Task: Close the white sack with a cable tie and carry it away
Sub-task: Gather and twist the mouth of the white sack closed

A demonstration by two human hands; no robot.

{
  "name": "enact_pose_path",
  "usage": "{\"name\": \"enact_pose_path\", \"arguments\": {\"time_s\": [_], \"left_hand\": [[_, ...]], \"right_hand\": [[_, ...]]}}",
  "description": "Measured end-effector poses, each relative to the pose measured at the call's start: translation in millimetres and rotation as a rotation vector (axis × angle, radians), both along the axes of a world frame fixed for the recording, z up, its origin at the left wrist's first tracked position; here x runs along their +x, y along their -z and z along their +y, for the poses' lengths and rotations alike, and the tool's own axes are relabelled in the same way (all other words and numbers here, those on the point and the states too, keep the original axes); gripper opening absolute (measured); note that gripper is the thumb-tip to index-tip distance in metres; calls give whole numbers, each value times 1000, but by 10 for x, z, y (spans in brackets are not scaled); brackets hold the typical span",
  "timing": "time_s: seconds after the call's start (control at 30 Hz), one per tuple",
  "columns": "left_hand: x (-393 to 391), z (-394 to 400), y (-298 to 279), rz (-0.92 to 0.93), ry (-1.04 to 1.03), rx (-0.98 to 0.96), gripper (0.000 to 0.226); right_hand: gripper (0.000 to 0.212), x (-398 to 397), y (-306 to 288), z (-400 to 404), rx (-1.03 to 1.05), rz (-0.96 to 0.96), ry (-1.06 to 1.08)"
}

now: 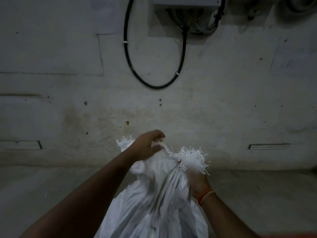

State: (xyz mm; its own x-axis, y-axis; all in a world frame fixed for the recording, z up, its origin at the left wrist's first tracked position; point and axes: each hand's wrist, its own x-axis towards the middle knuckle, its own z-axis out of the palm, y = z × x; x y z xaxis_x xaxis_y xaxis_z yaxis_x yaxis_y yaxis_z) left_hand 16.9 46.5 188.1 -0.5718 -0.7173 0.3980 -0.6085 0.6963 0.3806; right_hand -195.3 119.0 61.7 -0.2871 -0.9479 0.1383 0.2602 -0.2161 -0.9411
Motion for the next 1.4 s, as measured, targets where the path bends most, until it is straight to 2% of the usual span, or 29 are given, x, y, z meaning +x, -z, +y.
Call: {"name": "enact_pose_path", "arguments": {"time_s": [0.07, 0.17, 0.27, 0.33, 0.4, 0.5, 0.57, 0.7, 0.77, 0.8, 0.83, 0.93, 0.97, 1.03, 1.07, 1.17, 1.2, 1.3, 1.4], "left_hand": [[16, 41, 50, -199, 77, -47, 47], [123, 126, 173, -362, 150, 25, 62], [220, 219, 220, -492, 149, 182, 53], [185, 317, 240, -643, 209, 219, 39], [104, 423, 268, -721, 261, 260, 37], [7, 496, 302, -701, 225, 275, 39], [4, 477, 302, -604, 150, 211, 44], [57, 302, 340, -364, -29, 219, 89], [18, 184, 380, -361, -65, 251, 116], [-14, 127, 405, -406, -81, 245, 119], [-39, 68, 424, -457, -89, 223, 111], [-73, -128, 421, -565, -122, 87, 46], [-90, -157, 374, -569, -149, 57, 38], [-132, -222, 241, -568, -186, 12, 30], [-156, -234, 155, -592, -190, -24, 25], [-227, -285, -44, -711, -151, -143, 23], [-256, -311, -85, -761, -130, -168, 24], [-375, -363, -161, -874, -95, -212, 28], [-476, -337, -181, -906, -63, -261, 29]], "right_hand": [[52, -52, 104, -41, 17, 14, 32], [26, -133, 184, -56, 99, -12, 39], [14, -136, 104, 41, 191, -28, 10], [20, -110, 83, 67, 189, -31, -18], [31, -85, 58, 52, 178, -39, -1], [32, -51, -30, 105, 222, -40, 7], [31, -90, -24, 137, 270, -6, 11], [13, -102, -29, 200, 282, -11, 3], [17, -91, -37, 181, 224, -40, 17], [16, -73, -63, 194, 233, -21, 11], [17, -71, -53, 191, 240, 8, 2], [15, -105, -25, 194, 242, 36, -20], [13, -137, -9, 190, 269, 44, -34], [12, -176, -3, 182, 307, 38, -22], [13, -184, -7, 149, 262, 13, -2], [51, -125, -37, 49, 170, 6, 61], [57, -92, -41, 21, 145, 12, 61], [55, 41, -104, -29, 127, 48, -5], [61, 192, -179, -96, 71, 181, -73]]}}
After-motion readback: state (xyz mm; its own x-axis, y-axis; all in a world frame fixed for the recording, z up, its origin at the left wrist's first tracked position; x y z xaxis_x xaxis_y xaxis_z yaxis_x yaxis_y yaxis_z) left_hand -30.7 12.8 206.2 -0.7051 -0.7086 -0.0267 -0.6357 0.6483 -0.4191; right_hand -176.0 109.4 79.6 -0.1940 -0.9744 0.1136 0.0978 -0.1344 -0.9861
